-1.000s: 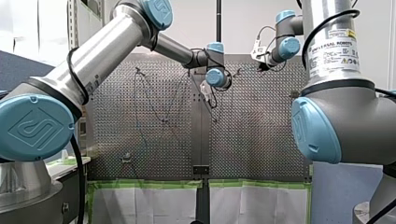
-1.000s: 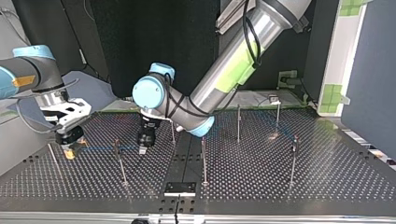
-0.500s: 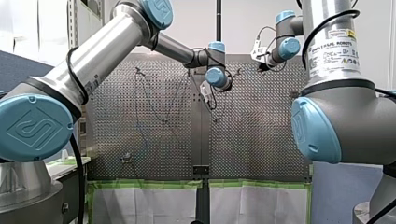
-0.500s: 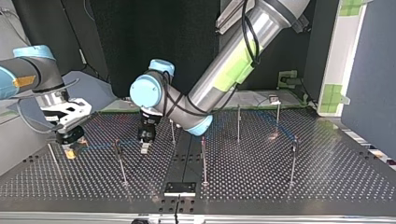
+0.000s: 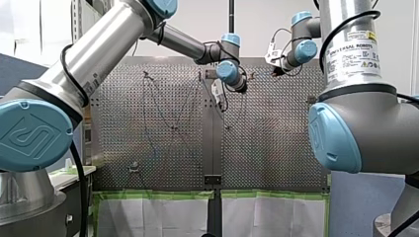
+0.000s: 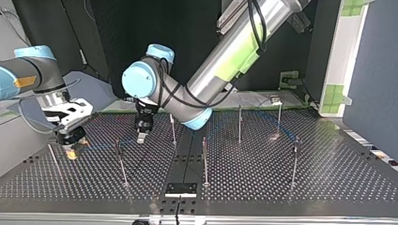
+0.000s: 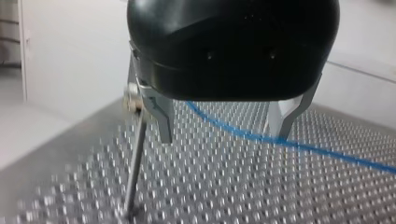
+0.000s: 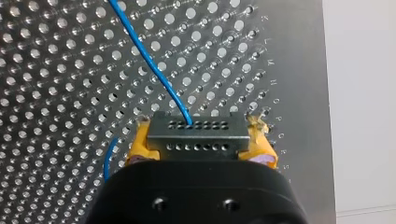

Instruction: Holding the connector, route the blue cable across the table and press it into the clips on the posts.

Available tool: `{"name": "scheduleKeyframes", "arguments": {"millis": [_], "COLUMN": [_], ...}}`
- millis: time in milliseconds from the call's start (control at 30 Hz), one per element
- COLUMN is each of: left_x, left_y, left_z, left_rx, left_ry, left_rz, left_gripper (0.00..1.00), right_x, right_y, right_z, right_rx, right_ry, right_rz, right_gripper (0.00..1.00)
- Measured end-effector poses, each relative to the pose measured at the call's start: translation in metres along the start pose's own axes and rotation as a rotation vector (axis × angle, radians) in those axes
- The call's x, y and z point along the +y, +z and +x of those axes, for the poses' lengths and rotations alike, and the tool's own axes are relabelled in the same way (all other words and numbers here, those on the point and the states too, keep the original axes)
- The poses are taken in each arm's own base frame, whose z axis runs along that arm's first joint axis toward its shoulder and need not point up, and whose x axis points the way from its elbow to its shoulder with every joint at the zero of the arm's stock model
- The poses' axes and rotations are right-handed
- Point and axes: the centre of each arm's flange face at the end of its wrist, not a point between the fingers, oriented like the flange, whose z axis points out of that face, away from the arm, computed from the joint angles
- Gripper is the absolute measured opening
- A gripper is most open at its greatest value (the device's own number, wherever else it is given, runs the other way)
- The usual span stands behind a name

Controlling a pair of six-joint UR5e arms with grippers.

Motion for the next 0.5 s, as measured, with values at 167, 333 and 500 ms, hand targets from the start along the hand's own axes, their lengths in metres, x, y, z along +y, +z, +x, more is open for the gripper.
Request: {"name": "scheduleKeyframes", "arguments": {"millis": [167,333,500], "left_x": [-0.011,-0.002,0.011], "left_y": [-0.018,-0.026,-0.034], "left_z": [-0.011,-0.029,-0.047], "left_rx": [-0.032,-0.083,-0.142], "left_ry": [0.023,0.006,-0.01], "left_rz": [0.026,0.008,-0.032], "left_gripper": [1.0,1.0,1.0], "right_x": [-0.001,-0.002,-0.003], "right_y": [0.0,0.0,0.0], "right_z": [-0.001,-0.001,-0.001], "right_rx": [-0.001,-0.001,-0.003], "right_ry": [0.0,-0.001,0.0], "right_rz": [0.003,0.004,0.006], "right_gripper": [0.0,0.0,0.0]}}
